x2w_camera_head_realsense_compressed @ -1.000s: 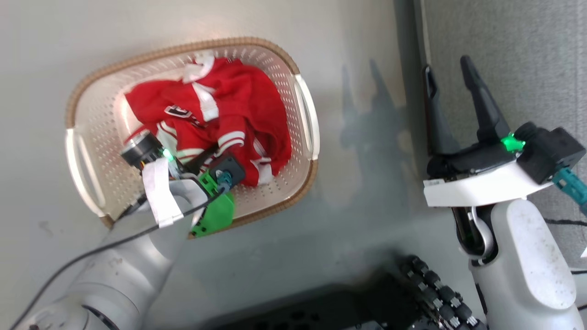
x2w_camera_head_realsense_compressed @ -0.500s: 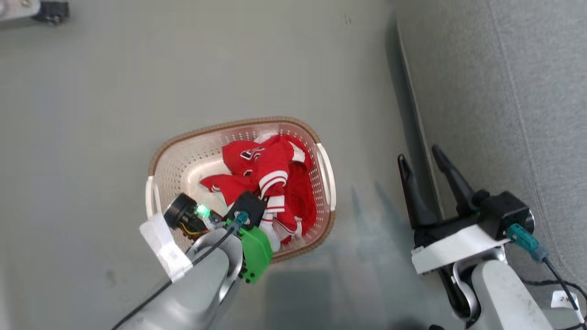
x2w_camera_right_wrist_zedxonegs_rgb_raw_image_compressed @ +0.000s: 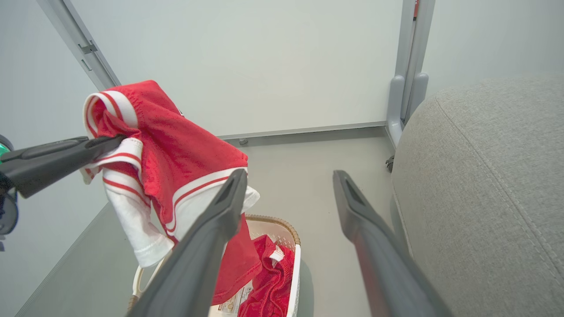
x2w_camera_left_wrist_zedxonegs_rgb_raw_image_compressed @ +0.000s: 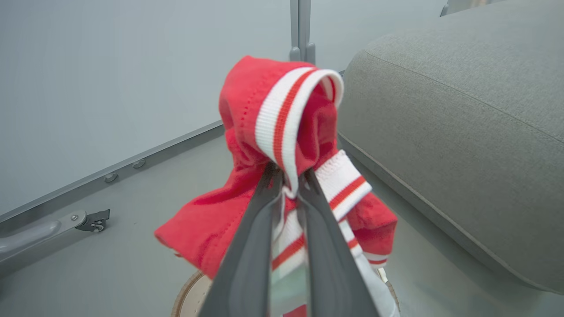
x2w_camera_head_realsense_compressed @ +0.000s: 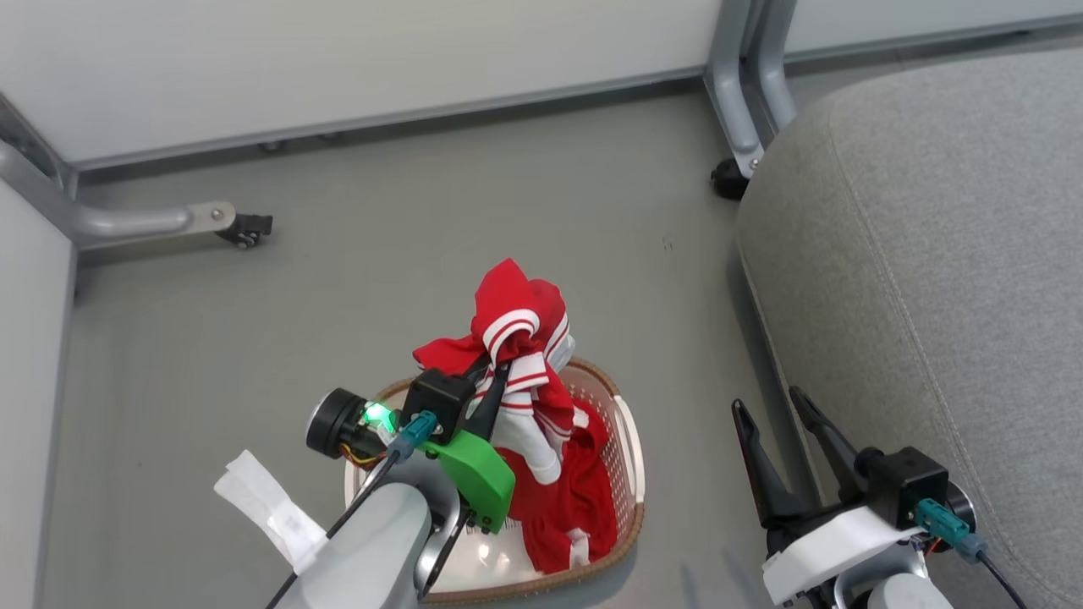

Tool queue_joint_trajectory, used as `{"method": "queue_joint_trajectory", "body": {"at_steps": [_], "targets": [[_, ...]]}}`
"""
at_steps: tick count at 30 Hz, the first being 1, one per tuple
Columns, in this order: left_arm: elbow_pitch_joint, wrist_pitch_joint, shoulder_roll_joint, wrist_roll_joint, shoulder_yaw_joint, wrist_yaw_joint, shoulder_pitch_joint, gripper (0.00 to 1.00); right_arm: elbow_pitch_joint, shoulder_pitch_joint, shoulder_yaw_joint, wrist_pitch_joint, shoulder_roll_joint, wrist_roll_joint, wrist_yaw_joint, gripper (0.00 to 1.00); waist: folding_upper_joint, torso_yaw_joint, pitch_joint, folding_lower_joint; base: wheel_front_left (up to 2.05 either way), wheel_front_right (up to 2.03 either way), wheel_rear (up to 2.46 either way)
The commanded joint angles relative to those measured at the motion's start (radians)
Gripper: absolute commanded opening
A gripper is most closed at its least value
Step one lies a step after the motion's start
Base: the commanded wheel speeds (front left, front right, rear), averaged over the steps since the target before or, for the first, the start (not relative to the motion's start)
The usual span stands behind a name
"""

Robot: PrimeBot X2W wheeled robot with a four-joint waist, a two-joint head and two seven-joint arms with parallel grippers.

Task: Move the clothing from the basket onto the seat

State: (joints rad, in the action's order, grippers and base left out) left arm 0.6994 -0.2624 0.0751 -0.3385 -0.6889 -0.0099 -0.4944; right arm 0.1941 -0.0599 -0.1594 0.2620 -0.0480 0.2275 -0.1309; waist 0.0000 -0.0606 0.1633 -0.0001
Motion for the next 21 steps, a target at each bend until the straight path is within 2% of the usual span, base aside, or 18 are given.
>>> {"method": "queue_joint_trajectory", "body": {"at_steps": [1, 12, 21], "targets": [[-0.023, -0.004, 0.000, 0.013, 0.014, -0.002, 0.023, 0.00, 0.006, 0.023, -0.003, 0.005, -0.004, 0.002, 0.000, 1.00, 0.0000, 0.030, -0.124, 0.0001, 0.00, 0.00, 0.00], [-0.196, -0.004, -0.014, 0.043, 0.104, -0.032, -0.006, 0.00, 0.019, 0.021, -0.064, 0.005, -0.005, -0.015, 0.000, 1.00, 0.0000, 0.018, -0.162, 0.0001, 0.00, 0.00, 0.00], [-0.271, -0.004, -0.024, 0.006, 0.076, -0.062, -0.028, 0.00, 0.055, -0.009, -0.175, 0.005, -0.014, -0.104, 0.000, 1.00, 0.0000, 0.006, -0.190, 0.0001, 0.00, 0.00, 0.00]]}}
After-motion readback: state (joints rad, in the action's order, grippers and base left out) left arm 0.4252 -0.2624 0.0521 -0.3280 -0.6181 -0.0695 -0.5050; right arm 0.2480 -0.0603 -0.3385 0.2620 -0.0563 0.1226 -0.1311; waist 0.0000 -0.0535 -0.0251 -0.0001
